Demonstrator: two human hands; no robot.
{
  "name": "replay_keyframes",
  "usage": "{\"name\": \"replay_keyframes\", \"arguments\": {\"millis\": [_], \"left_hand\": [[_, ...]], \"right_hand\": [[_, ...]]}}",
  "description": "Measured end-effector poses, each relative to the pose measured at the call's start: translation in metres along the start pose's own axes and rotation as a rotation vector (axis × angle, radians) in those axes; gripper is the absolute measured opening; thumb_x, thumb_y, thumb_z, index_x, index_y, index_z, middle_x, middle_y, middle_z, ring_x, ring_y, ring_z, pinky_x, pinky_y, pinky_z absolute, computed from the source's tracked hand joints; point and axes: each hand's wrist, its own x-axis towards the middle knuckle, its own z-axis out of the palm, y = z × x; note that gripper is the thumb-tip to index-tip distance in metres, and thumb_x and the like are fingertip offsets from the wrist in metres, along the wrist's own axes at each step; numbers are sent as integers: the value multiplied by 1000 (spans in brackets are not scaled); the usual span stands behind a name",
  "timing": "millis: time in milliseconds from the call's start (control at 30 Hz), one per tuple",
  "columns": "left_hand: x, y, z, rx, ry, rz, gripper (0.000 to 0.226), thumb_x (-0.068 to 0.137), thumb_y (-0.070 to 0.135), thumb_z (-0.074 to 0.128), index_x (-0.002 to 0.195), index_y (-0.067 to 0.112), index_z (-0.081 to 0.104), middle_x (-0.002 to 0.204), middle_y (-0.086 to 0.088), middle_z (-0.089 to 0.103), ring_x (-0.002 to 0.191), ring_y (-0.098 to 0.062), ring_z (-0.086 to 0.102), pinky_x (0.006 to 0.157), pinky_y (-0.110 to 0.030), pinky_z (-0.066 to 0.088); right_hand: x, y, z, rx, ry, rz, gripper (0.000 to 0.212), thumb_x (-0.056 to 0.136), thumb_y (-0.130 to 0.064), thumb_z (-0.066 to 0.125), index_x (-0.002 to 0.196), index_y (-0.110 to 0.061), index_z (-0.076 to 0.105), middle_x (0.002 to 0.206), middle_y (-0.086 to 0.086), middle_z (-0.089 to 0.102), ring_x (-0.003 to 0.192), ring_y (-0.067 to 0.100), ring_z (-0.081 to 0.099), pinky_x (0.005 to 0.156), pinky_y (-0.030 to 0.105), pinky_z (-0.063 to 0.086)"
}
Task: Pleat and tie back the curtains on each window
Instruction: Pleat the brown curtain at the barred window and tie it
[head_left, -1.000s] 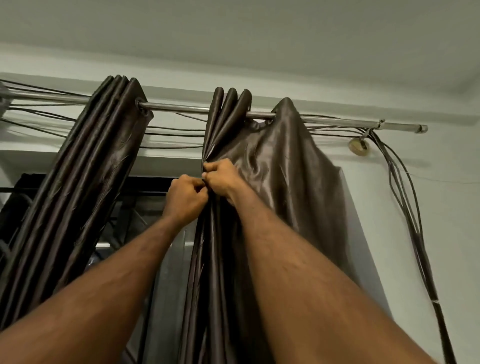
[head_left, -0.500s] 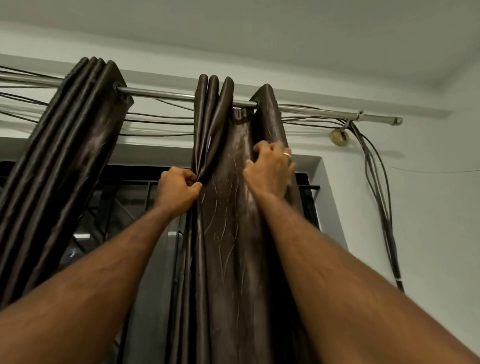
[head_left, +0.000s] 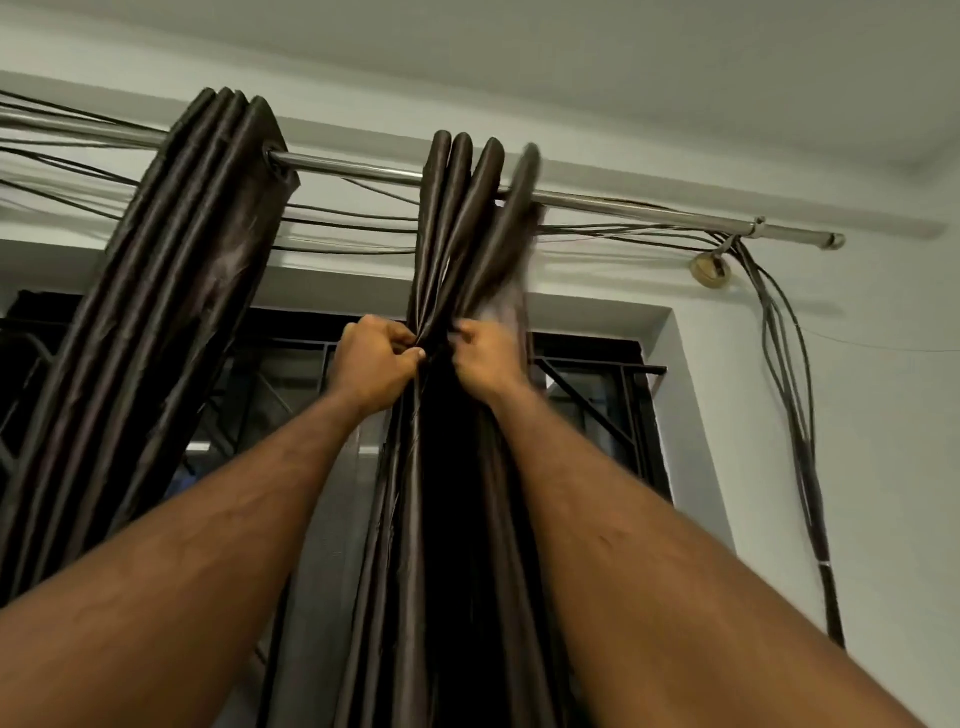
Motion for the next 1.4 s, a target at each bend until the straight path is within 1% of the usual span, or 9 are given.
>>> {"name": "replay_keyframes", "arguments": {"millis": [100,367,500,600,767,833,1033,1167,1400], "left_hand": [[2,-8,-13,10,102,-21,17,81,19,70,71,6,74,61,-12,66,66,-27,64,67,-37,50],[-35,-3,-6,-145,17,-23,19,86,32,74,95,15,79,83,0,77,74,-8,71,69,-34,60],[-84,-7,15,-291,23,-92,27,98,31,57,81,20,74,68,9,68,63,1,62,61,-25,50],[-120,-10,25,-333,0,-120,15,94,17,63,95,14,77,84,6,74,80,-6,70,78,-31,59],[-176,-16,35,-433,-81,-272,20,87,1,72,105,10,72,91,2,71,87,-7,70,79,-19,57],[-197,-23,38,-430,-82,-344,21,86,0,73,102,12,71,86,6,70,83,-3,68,75,-16,55],[-278,-44,34,-399,-140,-446,12,80,7,82,88,13,74,76,4,73,69,-2,69,67,-20,56],[-339,-58,27,-353,-184,-426,5,83,12,79,87,11,76,77,1,74,72,-14,72,68,-38,61],[-425,-72,10,-248,-176,-524,31,82,11,81,62,25,63,58,14,63,55,-2,60,53,-23,49]], "right_hand": [[5,-38,34,54,-84,-112,32,99,-9,54,68,-14,55,75,10,60,86,31,61,73,33,39],[-42,5,41,138,100,-66,18,98,-19,57,100,-12,74,95,11,75,92,28,69,79,36,52],[-98,15,34,244,181,-38,41,89,-19,63,127,-32,57,86,-9,69,77,4,67,72,21,55],[-139,29,29,255,156,-148,49,90,-4,57,128,-33,47,84,-3,67,67,4,66,59,15,52],[-187,57,36,102,105,-177,9,97,-15,57,103,-19,63,91,-8,63,80,2,61,74,26,56],[-208,63,41,59,120,-156,23,94,-30,68,112,-20,58,98,-12,60,81,2,60,74,20,54],[-281,86,50,-73,117,-147,45,92,-10,61,130,-24,42,110,-2,47,74,10,55,59,19,48],[-332,94,66,-412,14,-167,49,85,-49,69,123,-19,60,133,14,42,111,29,50,78,37,47],[-409,107,84,-472,-95,60,32,85,-29,73,115,-17,67,91,9,67,82,31,66,68,41,52]]}}
